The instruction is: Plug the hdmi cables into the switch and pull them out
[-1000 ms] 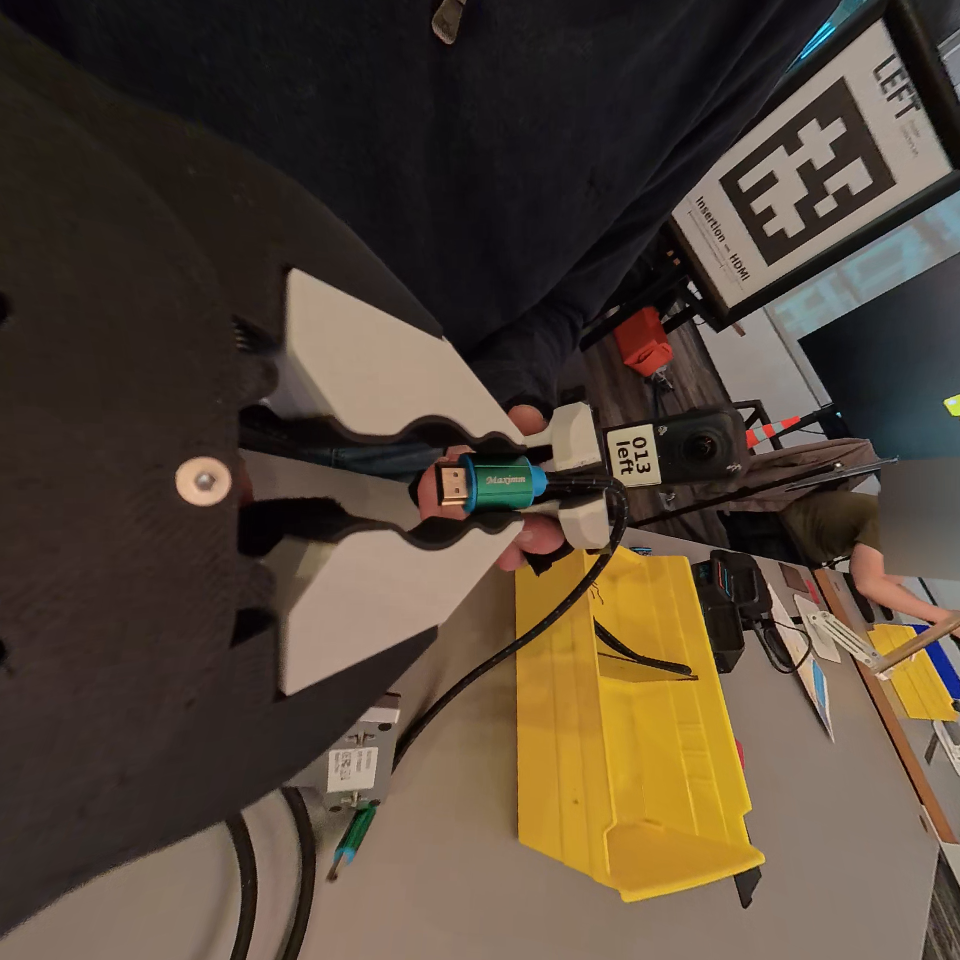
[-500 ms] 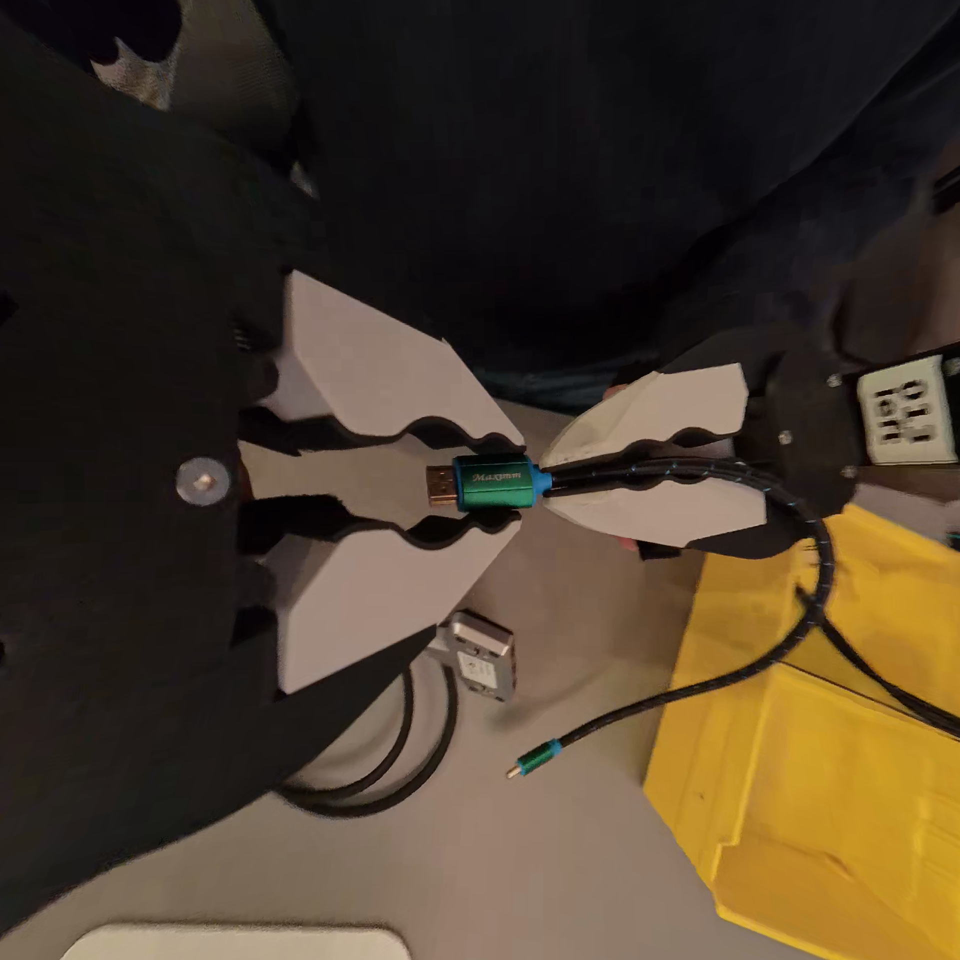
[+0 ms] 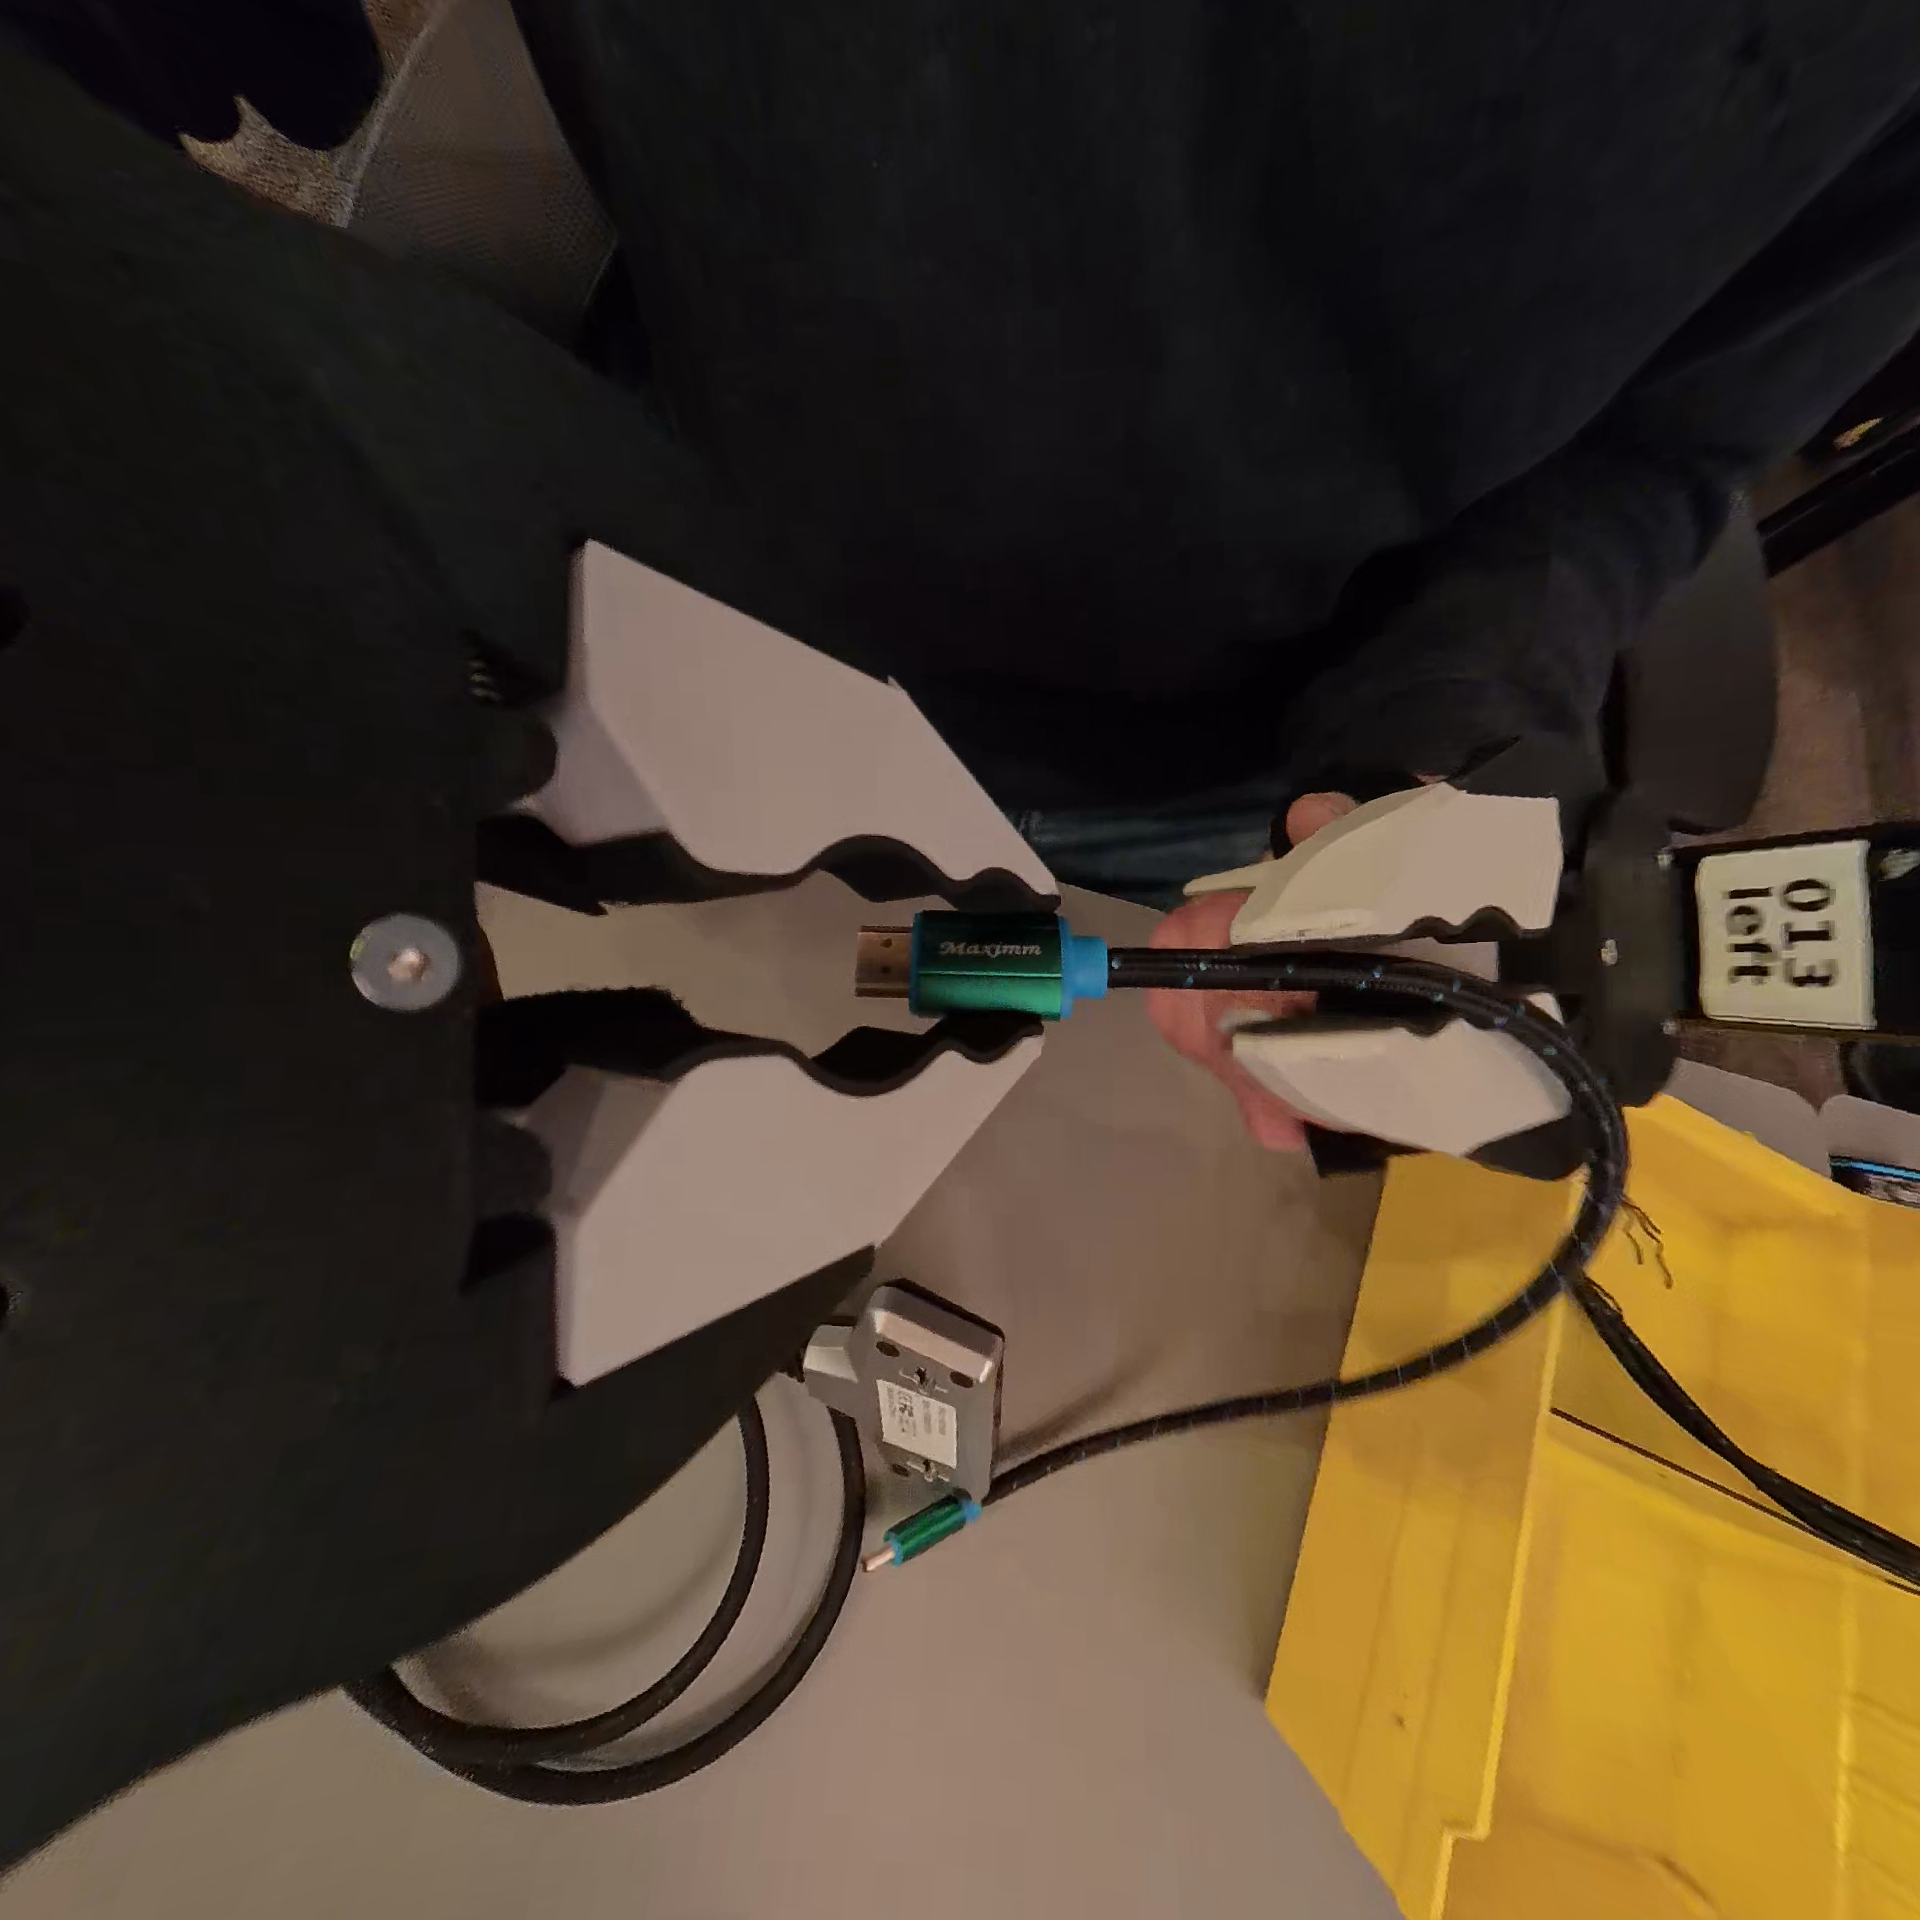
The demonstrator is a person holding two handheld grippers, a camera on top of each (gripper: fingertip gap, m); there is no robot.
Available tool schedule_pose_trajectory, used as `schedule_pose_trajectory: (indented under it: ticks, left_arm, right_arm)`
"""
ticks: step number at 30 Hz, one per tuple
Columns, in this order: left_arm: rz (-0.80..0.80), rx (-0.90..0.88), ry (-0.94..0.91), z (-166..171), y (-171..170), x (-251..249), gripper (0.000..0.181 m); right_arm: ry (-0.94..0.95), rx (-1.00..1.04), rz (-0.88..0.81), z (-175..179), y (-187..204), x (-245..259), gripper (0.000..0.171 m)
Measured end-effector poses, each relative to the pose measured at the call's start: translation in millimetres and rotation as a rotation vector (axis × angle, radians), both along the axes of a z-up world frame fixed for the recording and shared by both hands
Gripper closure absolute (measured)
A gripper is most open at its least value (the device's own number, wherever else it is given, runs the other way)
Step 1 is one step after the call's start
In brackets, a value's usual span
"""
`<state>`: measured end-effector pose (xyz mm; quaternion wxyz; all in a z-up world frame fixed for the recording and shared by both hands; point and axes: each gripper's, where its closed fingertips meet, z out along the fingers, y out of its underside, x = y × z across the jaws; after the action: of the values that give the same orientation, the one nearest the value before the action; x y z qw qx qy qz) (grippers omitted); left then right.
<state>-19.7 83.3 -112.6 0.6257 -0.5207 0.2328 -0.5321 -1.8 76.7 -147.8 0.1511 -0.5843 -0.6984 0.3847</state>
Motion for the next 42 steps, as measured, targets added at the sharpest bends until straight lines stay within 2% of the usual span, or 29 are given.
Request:
schedule_pose_trajectory:
  ticks: [6,9,11,13,18,24,26,32,42]
  left_arm:
    - [0.03,-0.048,0.013,-6.7,6.9,-1.1,0.175]
    - [0.018,-0.114,-0.05,-6.3,11.1,-7.3,0.176]
    - [0.01,-0.171,-0.082,-8.7,13.8,-7.5,0.176]
    - [-0.012,-0.219,-0.131,-8.3,14.7,-7.0,0.176]
    - [-0.067,-0.257,-0.217,-2.1,11.3,-5.3,0.176]
    - [-0.075,-0.265,-0.23,-4.0,10.2,-3.5,0.175]
    - [-0.063,-0.255,-0.201,-6.8,10.2,-2.2,0.175]
    - [-0.044,-0.207,-0.052,-18.1,8.4,4.0,0.175]
    - [-0.038,-0.148,0.139,-30.4,1.0,11.6,0.175]
  right_arm:
    - [0.134,0.014,-0.103,7.6,11.4,-4.6,0.153]
    - [0.271,0.11,-0.151,5.3,16.0,-10.1,0.148]
    - [0.333,0.19,-0.175,2.0,16.8,-11.1,0.137]
    - [0.375,0.236,-0.205,1.1,19.4,-10.6,0.14]
    - [0.473,0.169,-0.238,3.0,17.9,-9.0,0.146]
    - [0.569,0.09,-0.251,10.0,13.4,-9.6,0.151]
    - [0.551,0.056,-0.252,10.2,12.7,-8.5,0.152]
    - [0.298,0.121,-0.188,6.2,12.3,-2.1,0.152]
    - [0.084,0.165,-0.021,2.8,7.0,3.6,0.153]
